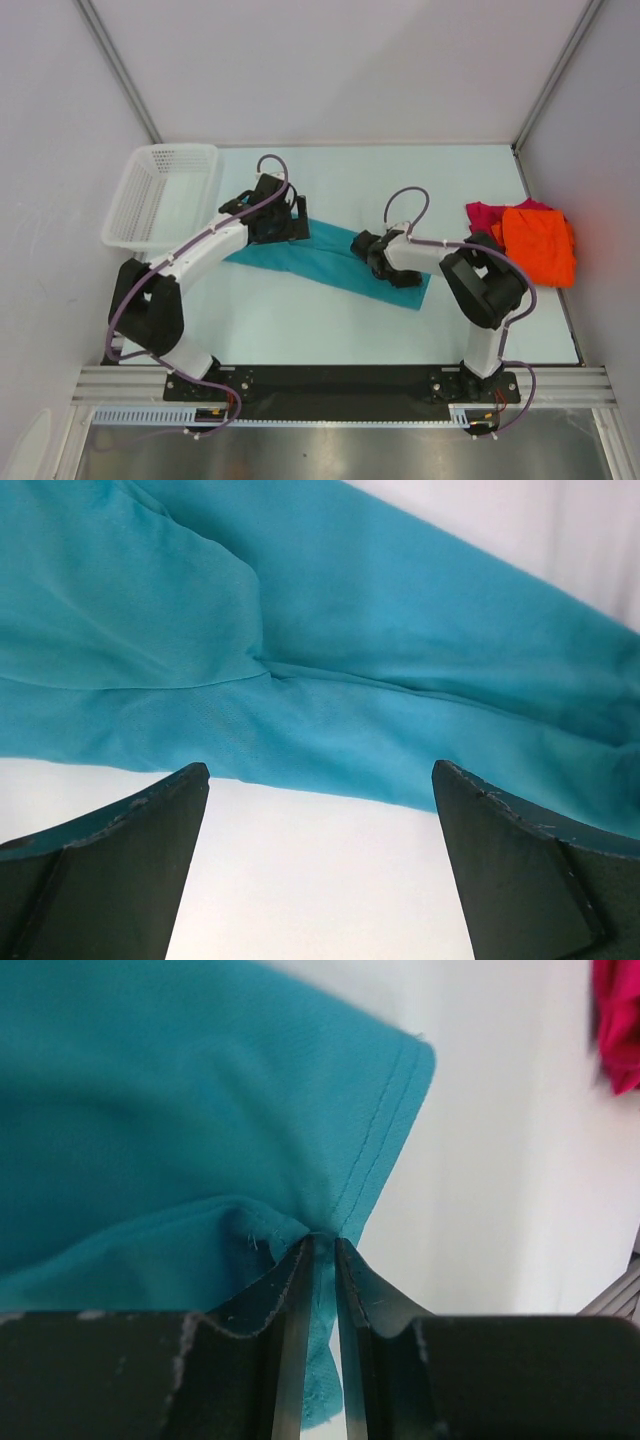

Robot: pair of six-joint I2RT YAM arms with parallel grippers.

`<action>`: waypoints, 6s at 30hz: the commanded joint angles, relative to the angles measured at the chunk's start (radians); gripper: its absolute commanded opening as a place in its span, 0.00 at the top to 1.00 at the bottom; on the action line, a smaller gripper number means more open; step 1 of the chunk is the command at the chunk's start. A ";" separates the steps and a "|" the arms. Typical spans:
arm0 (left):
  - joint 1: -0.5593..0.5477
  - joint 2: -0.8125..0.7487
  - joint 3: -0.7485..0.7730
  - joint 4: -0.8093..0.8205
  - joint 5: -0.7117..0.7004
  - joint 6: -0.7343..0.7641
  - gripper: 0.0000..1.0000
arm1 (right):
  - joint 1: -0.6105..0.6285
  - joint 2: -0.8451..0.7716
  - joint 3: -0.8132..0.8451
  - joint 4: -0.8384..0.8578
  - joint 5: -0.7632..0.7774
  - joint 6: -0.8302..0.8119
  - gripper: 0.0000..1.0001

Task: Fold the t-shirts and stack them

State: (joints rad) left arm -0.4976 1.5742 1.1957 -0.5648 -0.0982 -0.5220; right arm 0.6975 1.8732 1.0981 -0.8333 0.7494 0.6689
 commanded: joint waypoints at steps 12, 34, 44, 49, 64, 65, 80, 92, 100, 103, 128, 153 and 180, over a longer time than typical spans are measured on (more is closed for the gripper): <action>0.044 -0.189 -0.079 -0.040 0.000 -0.058 0.00 | 0.341 -0.105 -0.086 -0.199 -0.259 0.340 0.79; 0.134 -0.296 -0.165 -0.044 -0.018 -0.108 0.00 | 0.208 0.191 0.536 -0.277 -0.010 0.051 0.76; 0.247 -0.111 -0.183 0.051 0.075 -0.187 0.00 | 0.174 0.224 0.577 -0.270 -0.002 -0.008 0.76; 0.272 0.027 -0.107 0.080 0.089 -0.194 0.01 | 0.143 0.161 0.533 -0.276 0.008 -0.020 0.76; 0.376 0.352 0.148 0.080 0.138 -0.181 0.01 | 0.132 -0.023 0.332 -0.311 -0.010 0.034 0.76; 0.384 0.360 0.157 0.082 0.143 -0.177 0.01 | 0.132 -0.026 0.329 -0.314 -0.013 0.035 0.76; 0.412 0.533 0.375 0.074 0.241 -0.188 0.00 | 0.128 -0.078 0.375 -0.403 -0.010 0.060 0.76; 0.366 0.728 0.697 -0.007 0.322 -0.174 0.00 | 0.108 -0.072 0.384 -0.408 -0.012 0.052 0.76; 0.309 0.894 0.988 -0.086 0.410 -0.145 0.00 | 0.102 -0.088 0.362 -0.405 -0.012 0.057 0.76; 0.284 0.859 0.955 -0.084 0.413 -0.109 0.00 | 0.097 -0.095 0.339 -0.389 -0.016 0.058 0.76; 0.215 0.472 0.535 0.080 0.132 -0.076 0.01 | 0.108 -0.135 0.189 -0.305 -0.045 0.084 0.76; -0.304 -0.078 -0.131 0.259 0.156 -0.256 0.01 | -0.157 -0.241 0.180 -0.178 -0.171 0.008 0.75; -0.598 0.112 -0.280 0.635 0.279 -0.363 0.00 | -0.320 -0.365 0.223 -0.233 -0.151 -0.026 0.75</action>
State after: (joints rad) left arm -1.0756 1.6684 0.9375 -0.0063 0.1467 -0.8574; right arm 0.3820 1.5661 1.2701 -1.0313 0.5789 0.6548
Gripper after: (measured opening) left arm 0.994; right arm 0.249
